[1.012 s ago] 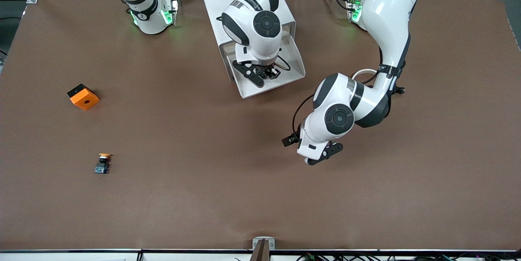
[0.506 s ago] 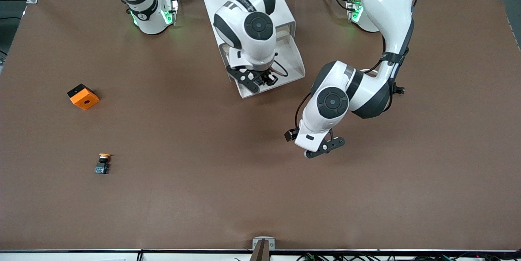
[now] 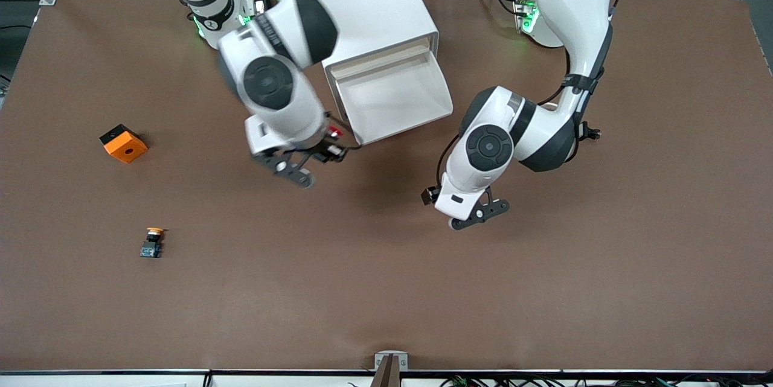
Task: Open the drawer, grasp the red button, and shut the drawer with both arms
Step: 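Carry the red button toward the yellow button while the left gripper nears the drawer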
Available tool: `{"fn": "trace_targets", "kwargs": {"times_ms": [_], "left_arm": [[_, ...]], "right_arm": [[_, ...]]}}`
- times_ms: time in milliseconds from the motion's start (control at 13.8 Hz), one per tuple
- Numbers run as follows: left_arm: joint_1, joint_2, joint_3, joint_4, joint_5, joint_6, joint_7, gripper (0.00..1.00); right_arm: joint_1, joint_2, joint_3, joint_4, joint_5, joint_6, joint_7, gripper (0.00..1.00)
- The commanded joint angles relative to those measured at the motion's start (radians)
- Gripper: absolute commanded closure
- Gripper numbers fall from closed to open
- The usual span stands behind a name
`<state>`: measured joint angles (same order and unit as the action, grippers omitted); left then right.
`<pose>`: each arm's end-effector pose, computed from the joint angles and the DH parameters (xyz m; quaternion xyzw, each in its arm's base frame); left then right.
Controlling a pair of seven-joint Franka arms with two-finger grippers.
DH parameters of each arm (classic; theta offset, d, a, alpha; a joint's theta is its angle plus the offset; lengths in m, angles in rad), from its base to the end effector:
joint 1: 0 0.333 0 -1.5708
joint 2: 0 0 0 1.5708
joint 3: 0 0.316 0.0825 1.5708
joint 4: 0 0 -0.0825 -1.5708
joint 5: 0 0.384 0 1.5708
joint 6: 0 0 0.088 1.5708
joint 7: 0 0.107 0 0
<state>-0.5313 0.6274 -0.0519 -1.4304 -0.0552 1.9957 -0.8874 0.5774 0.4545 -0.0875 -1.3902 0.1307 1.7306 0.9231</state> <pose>0.5957 -0.3891 0.3220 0.9845 0.1677 -0.0497 0.0092 0.5896 0.3395 0.4412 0.9718 -0.2248 -0.0715 0.0026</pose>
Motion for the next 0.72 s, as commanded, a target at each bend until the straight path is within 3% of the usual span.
{"fn": "trace_targets", "kwargs": {"times_ms": [0, 217, 650], "left_arm": [[-0.035, -0.080, -0.002, -0.120, 0.025, 0.012, 0.002, 0.00], [-0.070, -0.106, -0.002, -0.177, 0.025, 0.047, 0.008, 0.00], [-0.114, -0.141, -0.022, -0.277, 0.011, 0.178, 0.004, 0.00]], "right_arm": [[-0.143, -0.007, 0.017, -0.036, -0.029, 0.004, -0.227, 1.00], [-0.299, 0.001, 0.018, -0.140, -0.046, 0.153, -0.490, 1.00], [-0.435, 0.091, 0.017, -0.208, -0.049, 0.371, -0.717, 1.00]]}}
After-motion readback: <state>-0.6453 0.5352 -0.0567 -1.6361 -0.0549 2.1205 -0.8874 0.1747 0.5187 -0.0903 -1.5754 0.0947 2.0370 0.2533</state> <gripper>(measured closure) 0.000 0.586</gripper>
